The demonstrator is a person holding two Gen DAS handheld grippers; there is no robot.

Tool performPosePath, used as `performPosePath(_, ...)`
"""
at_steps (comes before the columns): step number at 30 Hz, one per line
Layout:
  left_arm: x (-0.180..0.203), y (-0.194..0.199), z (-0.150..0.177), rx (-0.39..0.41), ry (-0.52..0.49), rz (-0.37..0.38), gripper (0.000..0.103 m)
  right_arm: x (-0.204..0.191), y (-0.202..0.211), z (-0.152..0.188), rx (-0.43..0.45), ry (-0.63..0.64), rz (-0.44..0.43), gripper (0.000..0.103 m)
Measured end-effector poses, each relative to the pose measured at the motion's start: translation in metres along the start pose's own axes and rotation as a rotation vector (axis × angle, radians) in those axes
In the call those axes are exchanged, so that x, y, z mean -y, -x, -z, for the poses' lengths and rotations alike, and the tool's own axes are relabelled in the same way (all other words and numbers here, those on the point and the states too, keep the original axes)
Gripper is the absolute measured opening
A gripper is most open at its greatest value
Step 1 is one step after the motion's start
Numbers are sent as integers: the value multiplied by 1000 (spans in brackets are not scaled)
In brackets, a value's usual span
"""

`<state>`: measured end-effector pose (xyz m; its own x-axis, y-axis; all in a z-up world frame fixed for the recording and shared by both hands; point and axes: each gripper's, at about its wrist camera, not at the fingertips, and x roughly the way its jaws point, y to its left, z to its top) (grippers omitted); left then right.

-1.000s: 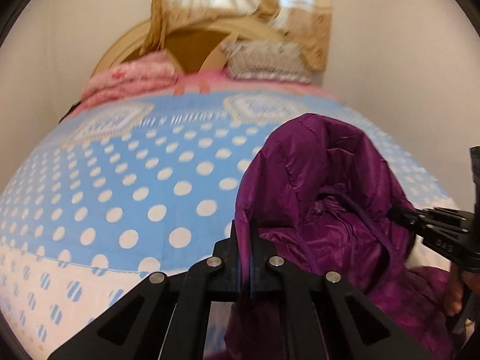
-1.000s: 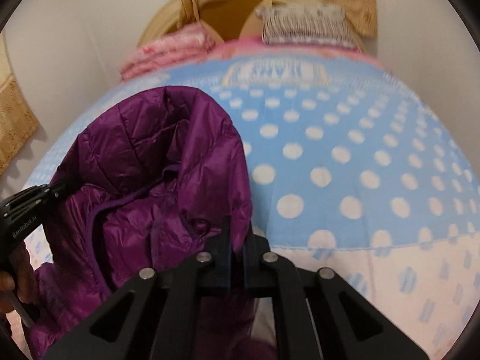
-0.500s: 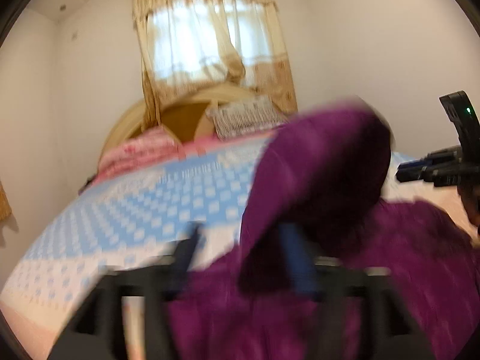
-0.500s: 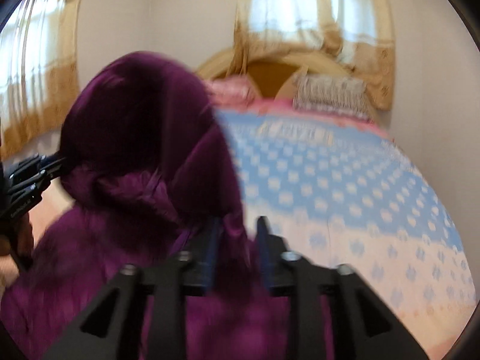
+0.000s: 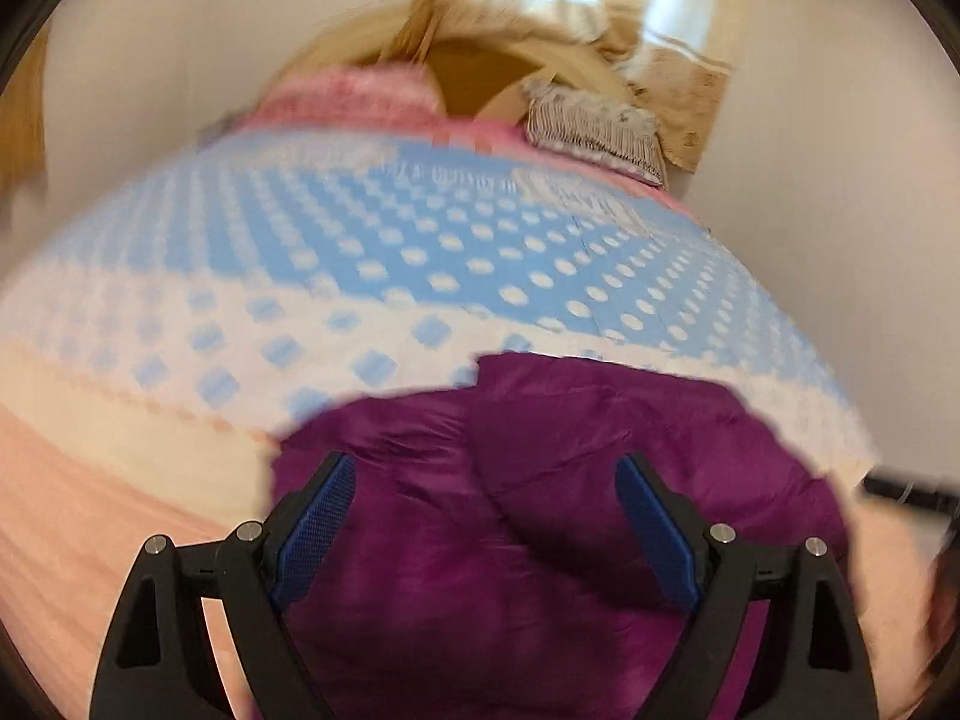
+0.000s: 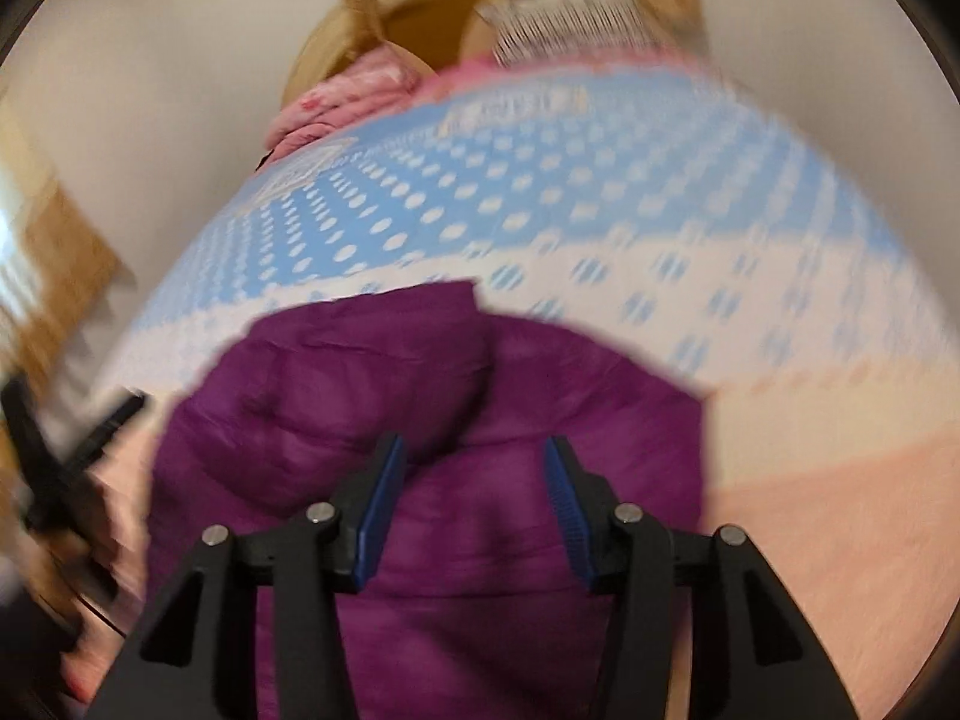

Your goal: Fold large clothes

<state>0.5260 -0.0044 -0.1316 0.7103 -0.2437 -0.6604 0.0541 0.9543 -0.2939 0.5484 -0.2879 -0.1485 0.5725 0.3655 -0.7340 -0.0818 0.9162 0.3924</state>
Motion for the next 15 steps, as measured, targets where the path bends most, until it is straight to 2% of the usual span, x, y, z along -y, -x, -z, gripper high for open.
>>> performPosePath(2,7,-14,1,-73,75,45,88,-16,-17,-3,-50,-25,-51,64)
performPosePath(4,17,-27,8,-124,92,56,88,-28,-32,2,-86,-32,-52,65)
performPosePath(5,22,-32,13,-142,85,48,86,-31,-42,4,-101,-31,-31,65)
performPosePath(6,26,-37,17,-148,73,57,78,-33,-53,6,-118,-35,-21,63)
performPosePath(7,31,-40,24,-158,46,95,45,-35,-66,9,-146,-42,-21,58)
performPosePath(8,34,-45,28,-188,16,110,21,-35,-75,13,-169,-38,-22,29)
performPosePath(9,37,-45,33,-215,-2,119,19,-35,-78,17,-177,-29,-18,10)
performPosePath(11,40,-33,41,-206,-34,146,15,-35,-71,22,-163,0,-13,10)
performPosePath(13,44,-14,44,-183,-95,154,14,-43,-53,26,-141,52,-10,9)
performPosePath(15,43,2,44,-162,-110,165,14,-47,-35,31,-133,88,-18,8)
